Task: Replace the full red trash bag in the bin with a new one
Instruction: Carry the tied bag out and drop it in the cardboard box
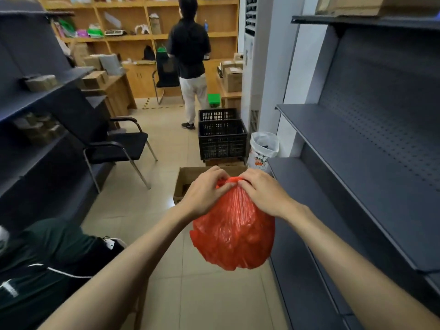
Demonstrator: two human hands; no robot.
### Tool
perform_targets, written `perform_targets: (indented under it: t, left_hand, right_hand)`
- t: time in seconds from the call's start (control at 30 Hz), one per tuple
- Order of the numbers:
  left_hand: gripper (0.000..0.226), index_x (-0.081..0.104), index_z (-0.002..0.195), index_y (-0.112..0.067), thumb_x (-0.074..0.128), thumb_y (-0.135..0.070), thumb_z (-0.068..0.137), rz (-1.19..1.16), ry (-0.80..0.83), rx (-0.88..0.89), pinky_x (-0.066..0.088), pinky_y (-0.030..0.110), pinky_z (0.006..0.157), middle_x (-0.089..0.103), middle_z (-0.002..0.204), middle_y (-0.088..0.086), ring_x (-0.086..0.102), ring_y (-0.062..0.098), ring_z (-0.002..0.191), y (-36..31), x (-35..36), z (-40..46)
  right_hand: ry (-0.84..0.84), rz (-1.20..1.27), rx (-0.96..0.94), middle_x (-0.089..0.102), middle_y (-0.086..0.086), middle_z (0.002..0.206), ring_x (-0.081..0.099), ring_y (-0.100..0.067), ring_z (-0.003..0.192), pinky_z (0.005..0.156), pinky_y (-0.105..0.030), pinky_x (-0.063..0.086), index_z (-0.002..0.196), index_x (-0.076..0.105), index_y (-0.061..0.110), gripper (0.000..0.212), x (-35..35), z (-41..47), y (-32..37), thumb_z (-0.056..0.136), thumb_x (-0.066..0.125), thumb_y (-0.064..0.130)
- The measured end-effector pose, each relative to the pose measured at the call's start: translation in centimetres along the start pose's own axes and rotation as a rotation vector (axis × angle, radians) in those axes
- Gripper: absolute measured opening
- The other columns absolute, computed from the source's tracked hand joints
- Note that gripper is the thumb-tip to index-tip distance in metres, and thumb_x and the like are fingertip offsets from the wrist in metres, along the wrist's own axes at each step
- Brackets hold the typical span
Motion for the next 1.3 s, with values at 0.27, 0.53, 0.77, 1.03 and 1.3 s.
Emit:
perform_targets:
  t: [0.27, 0.53, 0.77, 1.03, 1.3]
  left_hand:
    - [0.015, 0.064, 0.089, -0.028, 0.059, -0.042, 0.093, -0.021, 0.026, -0.072, 0.054, 0.034, 0.082, 0.059, 0.094, -0.013, 0.058, 0.004, 0.087, 7.5, 3.2, 12.8]
    - [0.014, 0.065, 0.094, -0.024, 0.061, -0.037, 0.094, -0.001, -0.026, -0.162, 0.045, 0.019, 0.075, 0.054, 0.094, -0.013, 0.055, 0.001, 0.087, 13.0, 4.3, 24.6]
    - [0.020, 0.070, 0.098, -0.018, 0.063, -0.036, 0.092, 0.026, -0.054, -0.221, 0.044, 0.020, 0.075, 0.054, 0.095, -0.012, 0.052, -0.001, 0.083, 19.1, 5.7, 32.7]
    - [0.012, 0.064, 0.084, -0.029, 0.065, -0.039, 0.090, -0.009, -0.005, -0.227, 0.052, 0.035, 0.079, 0.058, 0.091, -0.010, 0.057, 0.006, 0.084, 27.0, 8.3, 42.8]
    - [0.018, 0.070, 0.093, -0.025, 0.064, -0.042, 0.090, -0.097, 0.078, -0.323, 0.053, 0.037, 0.082, 0.060, 0.097, -0.011, 0.059, 0.006, 0.090, 38.5, 13.5, 51.0]
  right_hand:
    - [0.029, -0.007, -0.045, 0.060, -0.004, 0.104, 0.053, -0.019, 0.103, 0.092, -0.041, 0.045, 0.108, 0.065, 0.012, 0.031, 2.3, 13.0, -8.0, 0.101, 0.039, 0.027]
    - [0.041, 0.004, -0.093, 0.059, -0.003, 0.105, 0.052, -0.020, 0.102, 0.089, -0.043, 0.047, 0.109, 0.064, 0.012, 0.031, 3.1, 25.7, -14.8, 0.101, 0.039, 0.028]
    - [0.007, 0.031, -0.070, 0.061, -0.004, 0.106, 0.054, -0.022, 0.101, 0.087, -0.040, 0.047, 0.108, 0.065, 0.013, 0.030, 6.0, 34.5, -19.3, 0.101, 0.039, 0.026]
    - [0.053, 0.087, -0.004, 0.062, -0.003, 0.105, 0.053, -0.020, 0.100, 0.087, -0.042, 0.047, 0.107, 0.066, 0.013, 0.029, 10.7, 45.3, -25.8, 0.100, 0.040, 0.026]
    - [0.159, 0.078, 0.044, 0.062, 0.002, 0.110, 0.052, -0.014, 0.101, 0.090, -0.034, 0.045, 0.109, 0.065, 0.016, 0.027, 18.2, 55.6, -32.8, 0.101, 0.041, 0.026]
Point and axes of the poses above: each hand's wrist, its own z-axis towards the middle knuckle, its own x-axis out of the palm, y = z × x, the point moved 9 cm from there along z, towards the middle knuckle
